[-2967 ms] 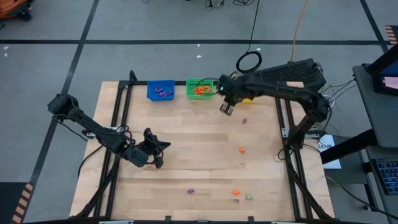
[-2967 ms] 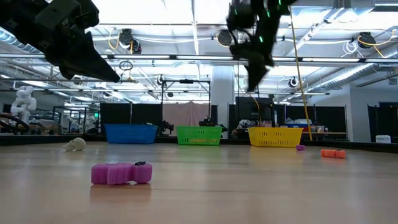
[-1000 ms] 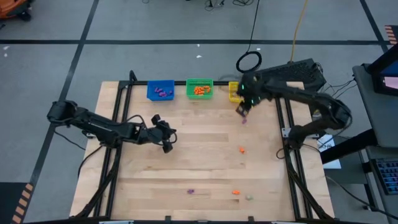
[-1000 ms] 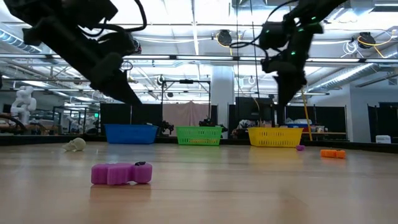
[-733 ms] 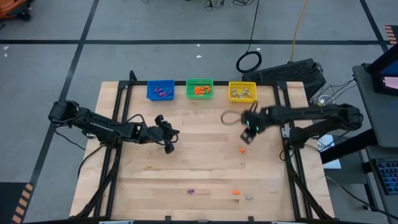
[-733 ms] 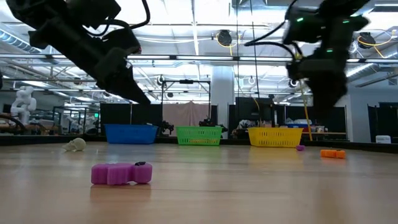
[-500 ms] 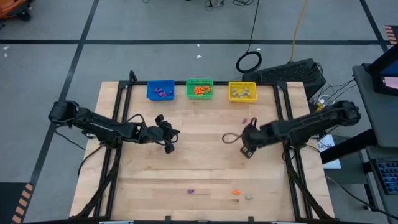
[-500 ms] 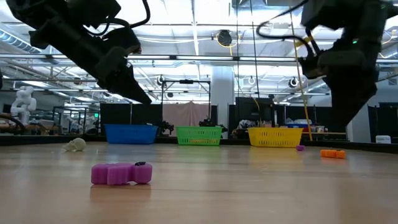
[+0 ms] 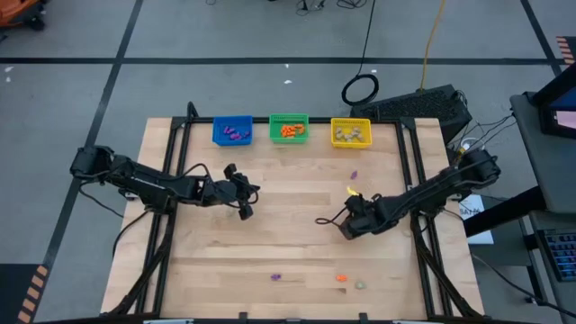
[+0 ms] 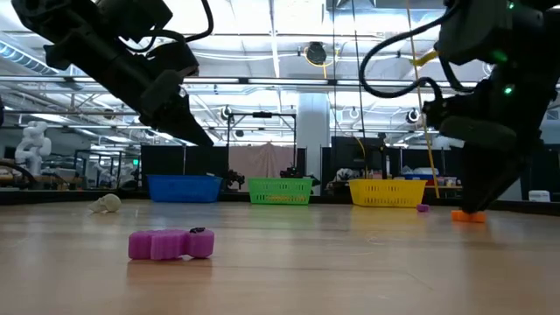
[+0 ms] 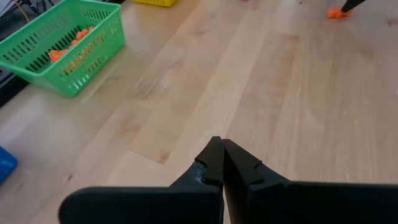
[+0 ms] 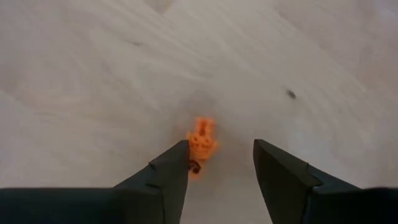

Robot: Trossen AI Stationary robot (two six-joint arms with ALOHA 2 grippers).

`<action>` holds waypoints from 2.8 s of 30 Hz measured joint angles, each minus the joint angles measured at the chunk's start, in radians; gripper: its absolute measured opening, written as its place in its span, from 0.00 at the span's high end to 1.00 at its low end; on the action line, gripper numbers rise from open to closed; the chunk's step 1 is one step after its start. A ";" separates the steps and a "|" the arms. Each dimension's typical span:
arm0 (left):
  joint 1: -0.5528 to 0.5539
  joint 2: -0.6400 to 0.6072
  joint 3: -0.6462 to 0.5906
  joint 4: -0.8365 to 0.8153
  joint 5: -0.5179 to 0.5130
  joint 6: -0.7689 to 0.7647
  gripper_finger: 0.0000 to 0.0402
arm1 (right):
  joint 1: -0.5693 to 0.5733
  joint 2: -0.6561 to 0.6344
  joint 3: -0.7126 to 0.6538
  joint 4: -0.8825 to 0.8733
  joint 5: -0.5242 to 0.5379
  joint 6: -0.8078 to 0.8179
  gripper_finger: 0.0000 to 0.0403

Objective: Sort Halloween decoration
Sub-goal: Put the skeleton toy into the green basket, then put the purple skeleton toy into the blue basket

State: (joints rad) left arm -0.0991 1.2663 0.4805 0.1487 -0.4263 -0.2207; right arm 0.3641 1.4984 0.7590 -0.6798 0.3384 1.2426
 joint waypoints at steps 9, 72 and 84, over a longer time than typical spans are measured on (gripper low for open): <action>0.000 0.000 0.000 -0.018 0.000 0.000 1.00 | -0.001 0.044 0.001 0.101 0.001 -0.062 0.75; 0.000 0.000 0.000 -0.038 0.031 -0.001 1.00 | -0.922 0.674 1.033 0.141 -0.285 -1.244 0.68; -0.001 0.000 0.000 -0.038 0.058 0.019 1.00 | -0.782 0.550 0.808 0.382 -0.208 -1.270 0.98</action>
State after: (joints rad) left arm -0.1005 1.2659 0.4805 0.1104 -0.3682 -0.2020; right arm -0.4178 2.0480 1.5666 -0.2976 0.1304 -0.0275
